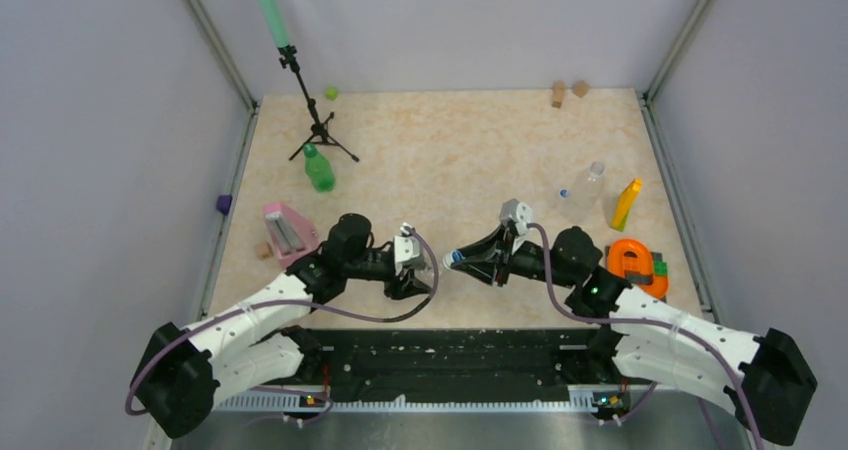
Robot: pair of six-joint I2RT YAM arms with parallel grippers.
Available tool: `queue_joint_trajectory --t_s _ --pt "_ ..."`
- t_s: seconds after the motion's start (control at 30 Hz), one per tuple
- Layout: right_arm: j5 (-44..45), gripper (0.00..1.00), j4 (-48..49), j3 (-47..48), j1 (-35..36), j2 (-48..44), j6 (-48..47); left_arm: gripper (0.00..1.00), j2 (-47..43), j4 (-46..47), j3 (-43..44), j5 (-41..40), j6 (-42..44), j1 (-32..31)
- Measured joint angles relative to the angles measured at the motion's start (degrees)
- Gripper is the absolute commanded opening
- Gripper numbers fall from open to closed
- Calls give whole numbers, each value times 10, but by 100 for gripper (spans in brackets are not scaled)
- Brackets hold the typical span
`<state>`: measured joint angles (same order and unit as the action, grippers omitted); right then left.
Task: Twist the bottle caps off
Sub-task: Unscrew the bottle cap from the plastic bottle.
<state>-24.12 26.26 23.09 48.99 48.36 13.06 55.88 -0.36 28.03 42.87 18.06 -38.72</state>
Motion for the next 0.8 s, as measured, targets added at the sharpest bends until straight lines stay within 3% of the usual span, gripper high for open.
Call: queue_joint_trajectory --t_s 0.17,0.37,0.43,0.63,0.8 --pt "3 19 -31 6 0 -16 -26 0 7 -3 5 12 1 2" --pt "67 50 -1 -28 0 -29 44 0 3 -1 5 -28 -3 -1" --pt "100 56 3 -48 0 -37 74 0 -7 1 5 -65 -12 3" --pt "156 62 6 -73 0 -51 164 0 -57 39 -12 -153 -14 -4" --pt "164 63 59 -101 0 -71 232 0 -49 47 -19 -238 9 -61"
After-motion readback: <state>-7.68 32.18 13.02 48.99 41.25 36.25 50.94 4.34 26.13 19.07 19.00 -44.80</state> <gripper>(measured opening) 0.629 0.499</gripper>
